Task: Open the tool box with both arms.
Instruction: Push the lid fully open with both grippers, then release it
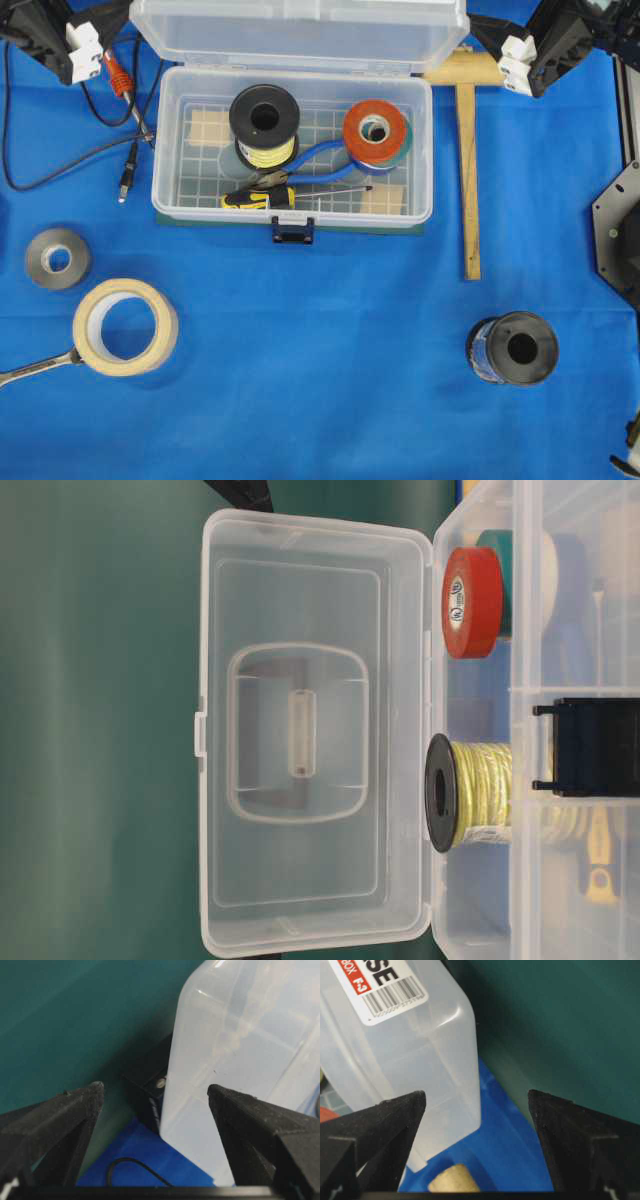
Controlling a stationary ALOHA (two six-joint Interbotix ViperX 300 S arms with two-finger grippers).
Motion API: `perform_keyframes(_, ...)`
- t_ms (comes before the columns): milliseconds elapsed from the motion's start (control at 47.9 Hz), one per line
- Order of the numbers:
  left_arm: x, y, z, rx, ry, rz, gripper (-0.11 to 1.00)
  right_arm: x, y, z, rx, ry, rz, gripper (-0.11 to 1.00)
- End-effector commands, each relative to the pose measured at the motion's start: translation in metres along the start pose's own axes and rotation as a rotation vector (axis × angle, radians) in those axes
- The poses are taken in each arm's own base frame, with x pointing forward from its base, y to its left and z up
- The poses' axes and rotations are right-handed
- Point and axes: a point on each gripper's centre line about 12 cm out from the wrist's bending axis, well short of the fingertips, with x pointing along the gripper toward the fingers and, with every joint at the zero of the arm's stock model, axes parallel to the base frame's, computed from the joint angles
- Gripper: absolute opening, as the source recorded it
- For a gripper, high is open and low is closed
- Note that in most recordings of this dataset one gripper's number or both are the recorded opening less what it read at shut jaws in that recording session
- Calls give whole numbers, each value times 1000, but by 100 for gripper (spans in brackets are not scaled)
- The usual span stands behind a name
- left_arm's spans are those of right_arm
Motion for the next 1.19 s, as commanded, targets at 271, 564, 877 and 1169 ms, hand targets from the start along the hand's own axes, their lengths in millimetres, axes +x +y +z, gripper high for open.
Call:
perform_keyframes(271, 11, 9, 10, 6, -17, 29, 86, 17, -9, 15, -3, -31, -29, 85)
perform_keyframes(564, 11, 20, 8, 16, -7, 62, 86, 32, -17, 18, 1, -11, -53, 85)
perform_keyframes(877, 15, 29, 2, 16, 22, 90, 86, 41, -30, 17, 17, 11, -88, 85)
perform_keyframes(1169, 13, 37, -2, 11, 36, 116, 86, 37, -34, 13, 23, 31, -100, 85)
